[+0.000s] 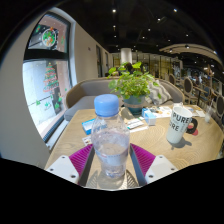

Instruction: Pour water

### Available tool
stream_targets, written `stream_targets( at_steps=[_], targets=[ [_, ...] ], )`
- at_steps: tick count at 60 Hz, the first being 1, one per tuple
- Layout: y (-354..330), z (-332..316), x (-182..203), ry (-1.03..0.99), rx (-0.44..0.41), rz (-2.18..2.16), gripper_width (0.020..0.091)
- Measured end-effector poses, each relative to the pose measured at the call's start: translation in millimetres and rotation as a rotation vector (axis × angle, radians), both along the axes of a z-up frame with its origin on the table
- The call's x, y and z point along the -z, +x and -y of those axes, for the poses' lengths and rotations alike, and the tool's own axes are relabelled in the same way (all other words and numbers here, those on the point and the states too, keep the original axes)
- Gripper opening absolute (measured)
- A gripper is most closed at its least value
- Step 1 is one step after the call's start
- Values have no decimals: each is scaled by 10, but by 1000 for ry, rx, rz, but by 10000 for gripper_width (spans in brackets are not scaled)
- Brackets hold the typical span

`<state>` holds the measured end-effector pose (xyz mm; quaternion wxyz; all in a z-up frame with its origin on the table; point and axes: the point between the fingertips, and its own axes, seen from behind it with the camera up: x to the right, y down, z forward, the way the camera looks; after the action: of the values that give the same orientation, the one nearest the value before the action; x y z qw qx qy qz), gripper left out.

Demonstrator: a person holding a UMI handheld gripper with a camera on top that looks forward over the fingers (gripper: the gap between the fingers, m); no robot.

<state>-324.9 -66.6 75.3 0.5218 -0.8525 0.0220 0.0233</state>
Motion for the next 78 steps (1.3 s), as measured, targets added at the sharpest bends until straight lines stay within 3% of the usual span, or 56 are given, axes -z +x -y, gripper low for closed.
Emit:
stream_targets(
  at_steps=[3,19,31,43,55,61,78],
  targets=[
    [-13,-76,29,13,10,1,572],
    [-31,-117,10,60,-14,17,363],
    [-53,-99,-196,61,-40,-9,362],
    [-23,-229,-1101,135,-43,-333,360],
    [204,-505,-1996,144,-8,-948,359],
    [435,-636,-2255,122,18,-1303,355],
    [1160,-1034,-2086,10,153,-1979,358]
  ],
)
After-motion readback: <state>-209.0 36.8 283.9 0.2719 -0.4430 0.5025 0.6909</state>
